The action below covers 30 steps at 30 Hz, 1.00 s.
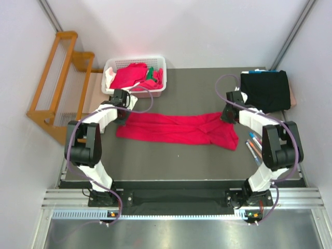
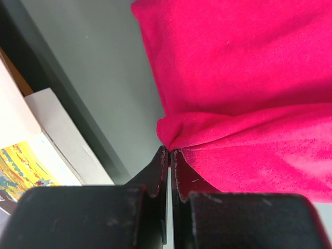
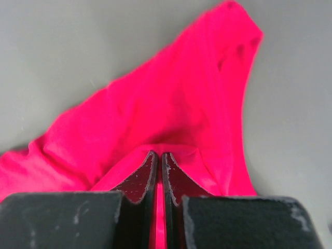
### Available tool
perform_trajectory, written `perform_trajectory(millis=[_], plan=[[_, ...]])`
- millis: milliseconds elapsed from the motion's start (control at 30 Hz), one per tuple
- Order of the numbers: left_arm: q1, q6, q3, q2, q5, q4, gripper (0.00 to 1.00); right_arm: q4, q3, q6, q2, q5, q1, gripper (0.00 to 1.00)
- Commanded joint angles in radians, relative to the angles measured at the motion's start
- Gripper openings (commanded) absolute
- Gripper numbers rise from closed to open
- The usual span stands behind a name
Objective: Fold and stack the t-shirts
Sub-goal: Fold the tshirt
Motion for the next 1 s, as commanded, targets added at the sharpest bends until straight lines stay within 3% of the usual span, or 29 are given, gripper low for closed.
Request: perform_trajectory(millis=[0,467,500,533,600,633,667,800,967], plan=[[-0.007,-0.014,-0.007,0.011,-0.026,0.065,0.0,0.061,0.1,-0.033,0.048,0.026,-0.019,0.0],[-0.01,-0.02,-0.01,0.036,-0.063,0.076,0.0,0.02,0.168,-0.044,0.122,0.044,-0.062,0.0],[-0.01,-0.022,-0.013,0.032,-0.068,0.079,0.1,0.011,0.165,-0.045,0.126,0.042,-0.062,0.09],[-0.009,-0.022,-0.016,0.029,-0.069,0.085,0.35,0.008,0.163,-0.047,0.128,0.041,-0.062,0.13],[-0.009,-0.026,-0.021,0.023,-0.089,0.091,0.67,-0.006,0.16,-0.05,0.123,0.033,-0.062,0.22],[-0.009,-0.028,-0.022,0.02,-0.097,0.103,0.93,-0.008,0.158,-0.051,0.12,0.03,-0.062,0.28],[-0.009,-0.025,-0.021,0.006,-0.105,0.109,0.99,-0.009,0.157,-0.056,0.114,0.027,-0.062,0.33],[-0.005,-0.019,0.026,-0.035,-0.12,0.087,0.99,-0.034,0.172,-0.07,0.079,0.021,-0.062,0.67],[-0.009,-0.069,0.206,-0.099,-0.03,-0.048,0.99,-0.063,0.197,-0.077,0.039,0.018,-0.061,0.83]])
